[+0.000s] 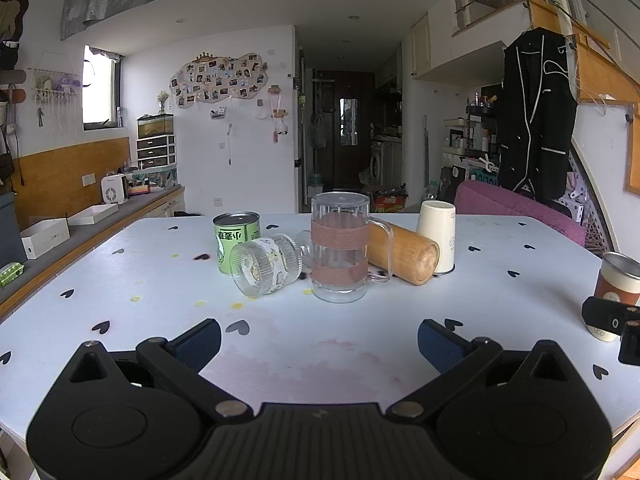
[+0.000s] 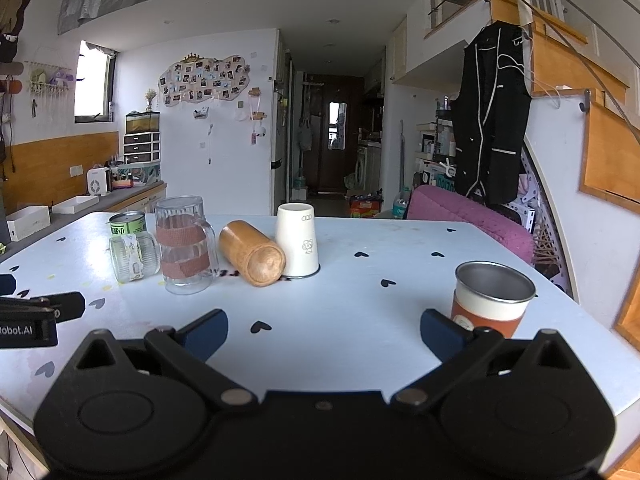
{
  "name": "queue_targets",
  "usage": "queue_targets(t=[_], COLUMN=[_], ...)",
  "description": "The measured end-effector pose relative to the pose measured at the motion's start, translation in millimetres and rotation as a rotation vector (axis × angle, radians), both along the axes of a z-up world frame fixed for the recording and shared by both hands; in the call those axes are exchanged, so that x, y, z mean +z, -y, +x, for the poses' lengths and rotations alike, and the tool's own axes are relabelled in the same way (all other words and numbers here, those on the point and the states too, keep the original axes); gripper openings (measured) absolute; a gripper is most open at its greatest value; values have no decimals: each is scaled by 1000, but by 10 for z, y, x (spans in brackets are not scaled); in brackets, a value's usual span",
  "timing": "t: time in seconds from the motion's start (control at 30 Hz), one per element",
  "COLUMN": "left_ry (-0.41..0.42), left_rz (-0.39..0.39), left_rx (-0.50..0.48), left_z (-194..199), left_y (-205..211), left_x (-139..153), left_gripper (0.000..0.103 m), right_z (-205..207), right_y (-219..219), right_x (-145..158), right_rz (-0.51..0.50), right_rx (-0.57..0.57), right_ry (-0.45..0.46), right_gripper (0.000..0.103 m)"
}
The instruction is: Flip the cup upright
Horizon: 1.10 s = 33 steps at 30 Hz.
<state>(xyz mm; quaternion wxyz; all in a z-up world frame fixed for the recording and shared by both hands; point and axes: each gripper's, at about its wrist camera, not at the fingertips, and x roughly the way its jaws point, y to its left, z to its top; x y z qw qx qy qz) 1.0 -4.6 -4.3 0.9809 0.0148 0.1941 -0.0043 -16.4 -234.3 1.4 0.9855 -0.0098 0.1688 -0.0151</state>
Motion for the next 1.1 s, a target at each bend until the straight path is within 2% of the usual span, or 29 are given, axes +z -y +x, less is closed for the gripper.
queue_targets(t=[1.1], left_ry=[-9], left_rz=[-3], left_rx=[-4], left_z=[35], left_y=[79], left_x=[-19], left_gripper=[103], right_z=[14], right_y=[5], right_x=[-4], right_rz=[7], right_rx=[1], right_ry=[-6], right_gripper=[103])
